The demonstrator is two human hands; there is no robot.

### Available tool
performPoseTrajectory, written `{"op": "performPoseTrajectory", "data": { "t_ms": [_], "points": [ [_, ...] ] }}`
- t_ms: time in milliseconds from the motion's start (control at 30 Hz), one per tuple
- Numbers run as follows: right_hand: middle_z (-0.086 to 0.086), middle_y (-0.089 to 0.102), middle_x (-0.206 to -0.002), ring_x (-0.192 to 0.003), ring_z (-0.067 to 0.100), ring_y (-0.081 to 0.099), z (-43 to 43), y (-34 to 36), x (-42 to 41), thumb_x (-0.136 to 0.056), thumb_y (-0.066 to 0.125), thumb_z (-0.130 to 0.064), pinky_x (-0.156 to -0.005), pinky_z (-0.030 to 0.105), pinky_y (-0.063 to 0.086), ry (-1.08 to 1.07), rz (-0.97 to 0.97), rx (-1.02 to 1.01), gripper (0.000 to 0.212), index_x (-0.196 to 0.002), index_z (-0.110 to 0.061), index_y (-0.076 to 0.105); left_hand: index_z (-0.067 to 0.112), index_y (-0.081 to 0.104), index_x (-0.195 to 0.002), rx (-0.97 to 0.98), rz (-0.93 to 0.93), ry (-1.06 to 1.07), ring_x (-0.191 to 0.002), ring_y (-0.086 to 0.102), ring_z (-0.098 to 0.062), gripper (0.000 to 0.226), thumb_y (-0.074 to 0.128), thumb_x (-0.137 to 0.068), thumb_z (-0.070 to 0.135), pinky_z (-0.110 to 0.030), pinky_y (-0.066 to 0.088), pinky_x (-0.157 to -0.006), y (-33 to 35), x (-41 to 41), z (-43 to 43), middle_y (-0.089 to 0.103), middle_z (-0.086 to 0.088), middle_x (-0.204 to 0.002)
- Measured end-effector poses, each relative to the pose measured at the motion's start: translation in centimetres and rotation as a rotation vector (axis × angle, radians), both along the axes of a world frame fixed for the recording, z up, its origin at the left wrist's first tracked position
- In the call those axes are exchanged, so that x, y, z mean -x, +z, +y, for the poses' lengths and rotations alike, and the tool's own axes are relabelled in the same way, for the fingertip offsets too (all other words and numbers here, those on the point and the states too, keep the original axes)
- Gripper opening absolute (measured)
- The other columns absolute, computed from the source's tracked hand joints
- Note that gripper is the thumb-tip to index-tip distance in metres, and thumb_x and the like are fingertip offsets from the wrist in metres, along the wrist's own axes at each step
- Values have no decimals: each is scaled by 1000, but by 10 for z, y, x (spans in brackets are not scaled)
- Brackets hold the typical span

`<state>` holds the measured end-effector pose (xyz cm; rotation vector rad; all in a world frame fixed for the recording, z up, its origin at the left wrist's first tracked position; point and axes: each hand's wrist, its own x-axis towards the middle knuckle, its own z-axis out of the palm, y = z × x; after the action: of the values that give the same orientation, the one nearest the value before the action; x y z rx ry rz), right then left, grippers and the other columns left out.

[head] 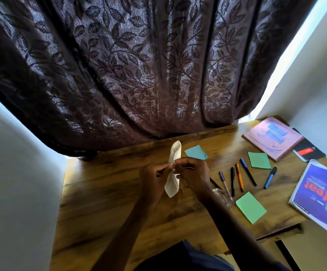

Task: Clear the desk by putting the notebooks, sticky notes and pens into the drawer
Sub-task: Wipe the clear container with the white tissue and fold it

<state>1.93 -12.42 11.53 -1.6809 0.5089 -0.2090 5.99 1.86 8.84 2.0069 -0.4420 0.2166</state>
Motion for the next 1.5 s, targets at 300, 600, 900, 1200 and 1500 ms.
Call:
{"op": "performPoseTrajectory", "data": {
  "t_ms": [300,600,900,1200,1500],
  "points": [
    [1,78,-102,-86,15,77,-1,-3,0,-86,77,-9,-68,33,65,33,-10,-24,13,-98,-14,80,9,80,-103,2,33,12,-87,75,-13,27,76,-87,31,-28,63,-70,3,-6,8,79,-2,-102],
    [2,79,-103,-89,15,77,0,-10,1,-86,77,-7,-68,28,63,52,-44,2,15,-100,-11,80,13,79,-107,22,112,-7,-92,75,-9,38,72,-86,43,-35,65,-72,-5,-6,11,78,0,-108],
    [2,79,-104,-89,14,77,3,-15,3,-87,75,-7,-70,30,64,18,-29,-8,16,-102,-9,80,9,79,-103,24,104,22,-88,72,-7,44,68,-83,47,-25,62,-73,-1,0,6,78,-1,-104],
    [1,80,-97,-88,17,77,8,-14,6,-92,71,-15,-76,39,64,44,-74,-105,15,-103,-10,80,14,80,-101,-68,132,-7,-85,73,-7,28,65,-96,38,-28,62,-72,-3,0,5,79,2,-100],
    [-11,79,-99,-85,3,74,5,-25,2,-77,87,-26,-75,37,64,94,-76,244,21,-98,-23,81,8,76,-97,-77,257,27,-78,68,1,44,45,-106,37,-9,52,-65,16,-6,5,77,-3,-93]
  ]
}}
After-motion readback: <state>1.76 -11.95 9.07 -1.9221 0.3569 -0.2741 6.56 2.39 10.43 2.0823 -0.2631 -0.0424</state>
